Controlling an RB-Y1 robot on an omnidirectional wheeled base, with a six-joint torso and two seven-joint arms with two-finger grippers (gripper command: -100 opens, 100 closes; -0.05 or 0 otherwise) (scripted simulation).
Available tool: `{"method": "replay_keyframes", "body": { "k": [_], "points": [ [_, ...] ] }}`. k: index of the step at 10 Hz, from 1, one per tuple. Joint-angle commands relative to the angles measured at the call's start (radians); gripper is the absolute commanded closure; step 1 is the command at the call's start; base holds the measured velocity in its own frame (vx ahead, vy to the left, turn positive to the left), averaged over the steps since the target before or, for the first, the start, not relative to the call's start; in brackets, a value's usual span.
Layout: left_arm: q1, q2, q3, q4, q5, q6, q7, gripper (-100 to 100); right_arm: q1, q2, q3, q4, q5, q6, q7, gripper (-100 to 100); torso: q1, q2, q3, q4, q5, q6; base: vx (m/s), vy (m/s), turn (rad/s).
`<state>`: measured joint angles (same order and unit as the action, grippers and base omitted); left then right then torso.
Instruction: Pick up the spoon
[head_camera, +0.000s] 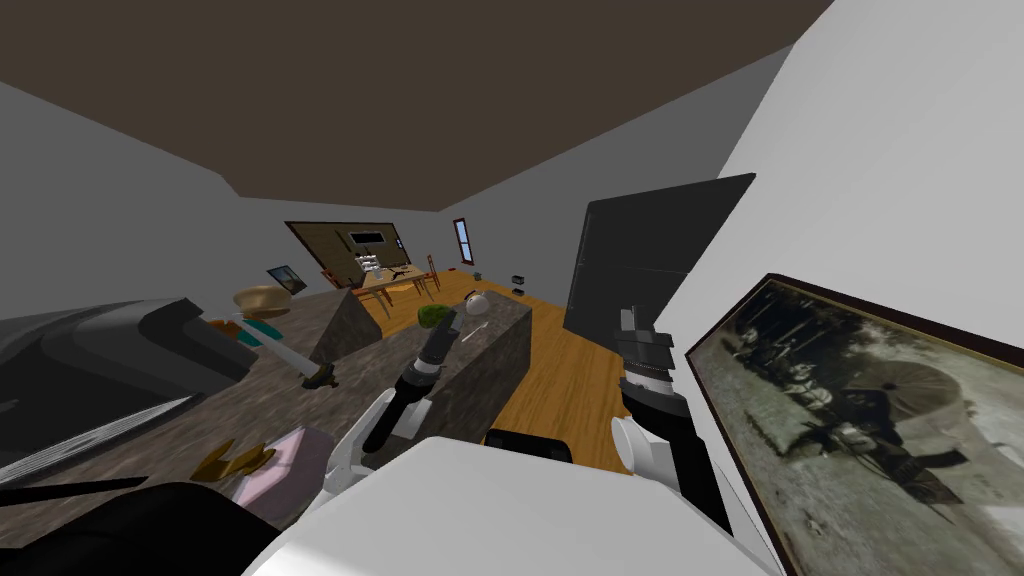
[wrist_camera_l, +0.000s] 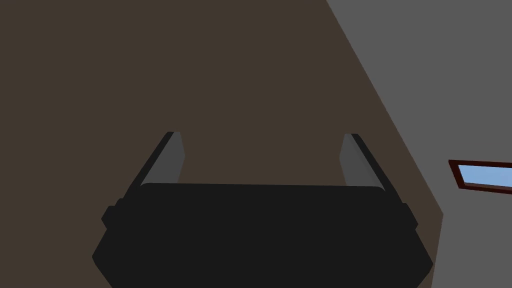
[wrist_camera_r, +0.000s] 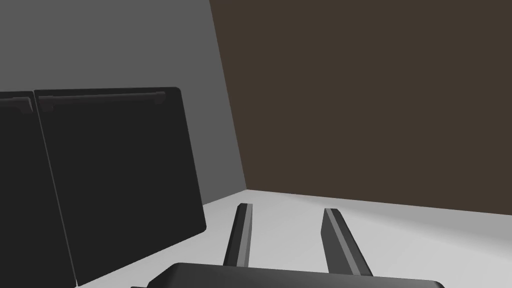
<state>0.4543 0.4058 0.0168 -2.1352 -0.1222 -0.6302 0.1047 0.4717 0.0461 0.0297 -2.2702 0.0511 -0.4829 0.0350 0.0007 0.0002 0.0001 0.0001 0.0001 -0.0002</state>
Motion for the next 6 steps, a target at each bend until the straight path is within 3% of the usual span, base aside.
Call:
{"method": "replay_keyframes", "body": {
  "k": [1, 6],
  "points": [
    [0.001, 0.05, -0.007, 0.028, -0.01, -0.009, 0.007, -100, 0.0, 0.0, 0.0, 0.0, 0.0, 0.0, 0.0, 0, 0.0, 0.0, 0.0, 0.0, 0.0, 0.0, 0.0, -0.001, -0.131],
    [0.004, 0.183, -0.022, 0.085, -0.025, -0.026, 0.022, -100, 0.0, 0.0, 0.0, 0.0, 0.0, 0.0, 0.0, 0, 0.0, -0.001, 0.0, 0.0, 0.0, 0.0, 0.005, 0.001, -0.105]
  ]
}}
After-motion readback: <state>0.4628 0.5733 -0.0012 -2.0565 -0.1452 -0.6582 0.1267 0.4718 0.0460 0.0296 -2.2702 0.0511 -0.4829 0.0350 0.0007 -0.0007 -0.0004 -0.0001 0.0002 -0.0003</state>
